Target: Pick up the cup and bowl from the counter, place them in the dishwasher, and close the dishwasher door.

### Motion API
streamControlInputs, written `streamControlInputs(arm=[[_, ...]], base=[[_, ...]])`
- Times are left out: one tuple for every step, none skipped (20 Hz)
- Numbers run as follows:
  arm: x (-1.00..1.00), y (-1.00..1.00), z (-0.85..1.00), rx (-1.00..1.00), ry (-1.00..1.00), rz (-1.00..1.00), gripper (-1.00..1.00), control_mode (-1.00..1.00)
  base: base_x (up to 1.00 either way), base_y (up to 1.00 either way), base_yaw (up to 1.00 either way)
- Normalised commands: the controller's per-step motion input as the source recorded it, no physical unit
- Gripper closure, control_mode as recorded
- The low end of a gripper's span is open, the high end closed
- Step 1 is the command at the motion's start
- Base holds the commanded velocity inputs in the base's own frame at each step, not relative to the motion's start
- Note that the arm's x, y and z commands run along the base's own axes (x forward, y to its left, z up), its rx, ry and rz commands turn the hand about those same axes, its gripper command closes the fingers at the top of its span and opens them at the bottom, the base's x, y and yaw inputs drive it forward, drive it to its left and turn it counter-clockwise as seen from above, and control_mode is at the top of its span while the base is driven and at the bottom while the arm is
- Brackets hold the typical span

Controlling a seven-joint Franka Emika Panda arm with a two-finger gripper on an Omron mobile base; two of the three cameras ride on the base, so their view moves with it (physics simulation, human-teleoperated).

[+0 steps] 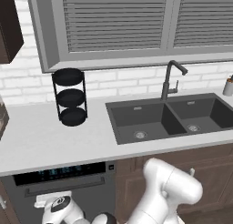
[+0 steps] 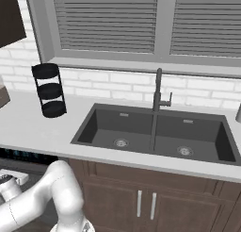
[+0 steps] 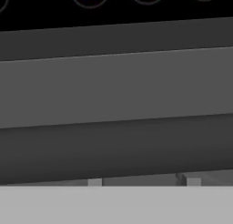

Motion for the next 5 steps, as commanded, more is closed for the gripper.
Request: streamControlInputs(arm=[[1.0, -0.51, -0.99, 0.34, -0.35, -0.03, -1.0, -1.0], [1.0, -0.55, -1.0, 0.34, -0.35, -0.03, -1.0, -1.0], [1.0, -0.57, -1.0, 0.34, -0.35, -0.04, -1.0, -1.0], [1.0, -0.62, -1.0, 0.33, -0.36, -0.06, -1.0, -1.0], [1.0, -0.66, -1.0, 0.33, -0.36, -0.07, -1.0, -1.0]], base=[[0.0, 0.0, 0.0], [0.0, 0.0, 0.0], [0.0, 0.0, 0.0], [0.0, 0.0, 0.0], [0.0, 0.0, 0.0]])
